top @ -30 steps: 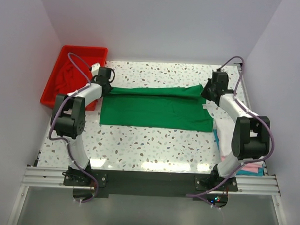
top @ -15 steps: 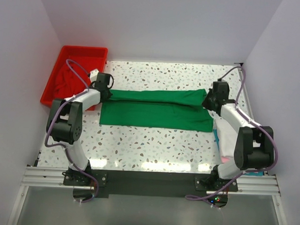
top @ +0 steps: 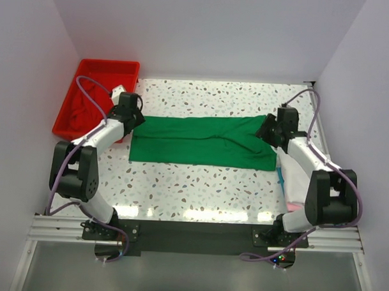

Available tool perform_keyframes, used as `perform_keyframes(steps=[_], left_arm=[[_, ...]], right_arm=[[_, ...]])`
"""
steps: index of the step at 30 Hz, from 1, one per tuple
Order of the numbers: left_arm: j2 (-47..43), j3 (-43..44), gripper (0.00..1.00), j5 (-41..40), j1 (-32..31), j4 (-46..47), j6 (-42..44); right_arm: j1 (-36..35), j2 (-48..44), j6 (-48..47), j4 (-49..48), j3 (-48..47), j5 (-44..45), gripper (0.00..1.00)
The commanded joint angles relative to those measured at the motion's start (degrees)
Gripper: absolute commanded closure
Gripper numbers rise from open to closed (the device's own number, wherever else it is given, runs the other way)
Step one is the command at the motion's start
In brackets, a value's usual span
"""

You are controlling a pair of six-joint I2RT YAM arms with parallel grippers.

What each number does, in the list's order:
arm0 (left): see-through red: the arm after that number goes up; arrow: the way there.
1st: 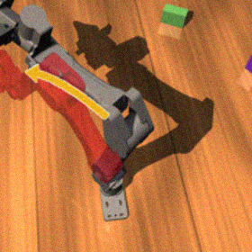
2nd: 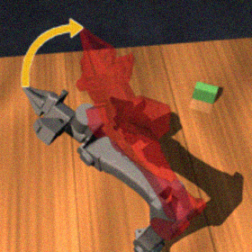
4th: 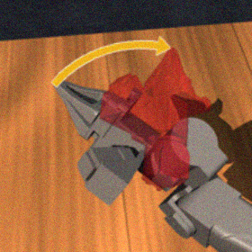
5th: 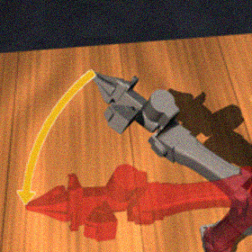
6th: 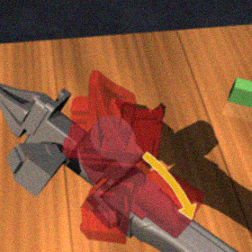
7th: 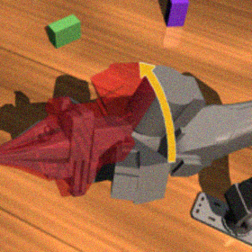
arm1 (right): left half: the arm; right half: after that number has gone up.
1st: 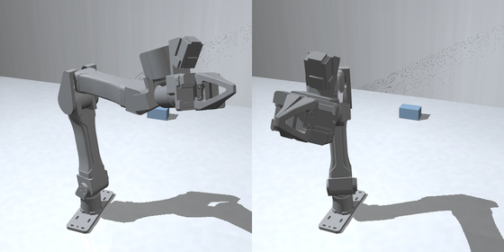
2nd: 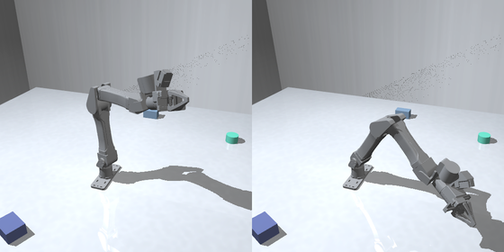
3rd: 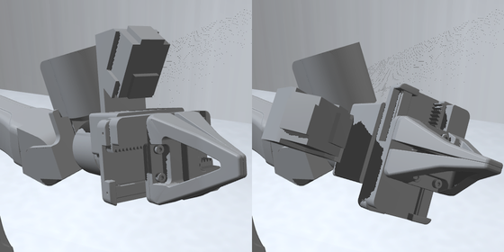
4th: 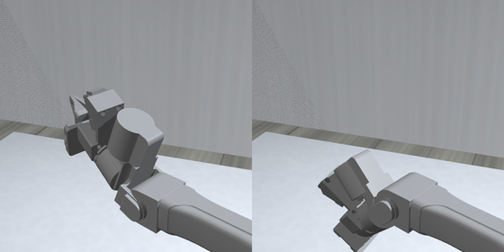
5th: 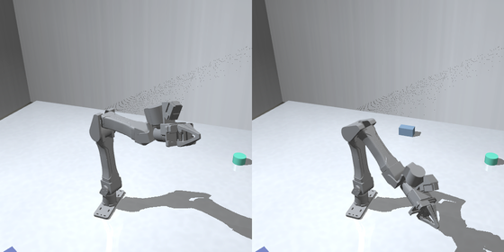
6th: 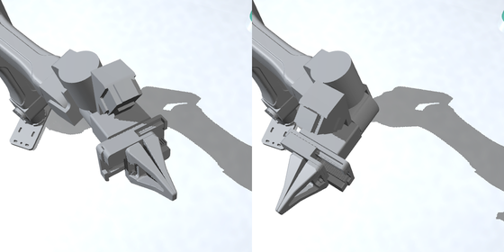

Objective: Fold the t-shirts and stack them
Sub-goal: Fold the tshirt

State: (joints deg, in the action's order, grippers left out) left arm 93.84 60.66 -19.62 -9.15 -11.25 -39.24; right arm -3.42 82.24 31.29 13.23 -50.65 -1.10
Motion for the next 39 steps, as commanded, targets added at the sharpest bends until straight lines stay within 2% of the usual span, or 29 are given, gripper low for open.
perform_keyframes(steps=[1,6,15,20,33,37,38,39], left_arm=[[1.60,3.30,0.52,3.09,-1.30,0.18,1.80],[7.66,6.75,0.56,4.84,-3.86,-0.18,2.77],[9.87,7.71,0.57,5.73,-7.20,0.61,3.47],[9.43,7.19,0.57,6.34,-7.38,0.61,3.91],[8.64,5.26,0.58,7.05,-7.46,0.87,4.18],[8.38,4.90,0.58,6.70,-7.46,0.79,4.35],[8.37,4.90,0.58,6.78,-7.46,0.70,4.26],[8.29,4.90,0.58,6.61,-7.46,0.79,4.35]], right_arm=[[-1.32,4.76,-0.44,-0.75,-7.34,-0.31,0.47],[-4.13,14.33,-1.58,-0.66,-17.09,0.58,0.49],[-10.55,26.21,-4.13,2.50,-30.20,4.70,0.51],[-12.66,29.82,-4.39,3.73,-32.31,10.32,0.51],[-16.44,33.60,-3.43,3.91,-32.76,17.80,0.52],[-16.44,33.95,-2.90,3.55,-32.67,18.24,0.59],[-16.53,33.87,-2.73,3.73,-32.58,18.24,0.62],[-16.62,33.69,-2.55,3.55,-32.32,18.24,0.70]])
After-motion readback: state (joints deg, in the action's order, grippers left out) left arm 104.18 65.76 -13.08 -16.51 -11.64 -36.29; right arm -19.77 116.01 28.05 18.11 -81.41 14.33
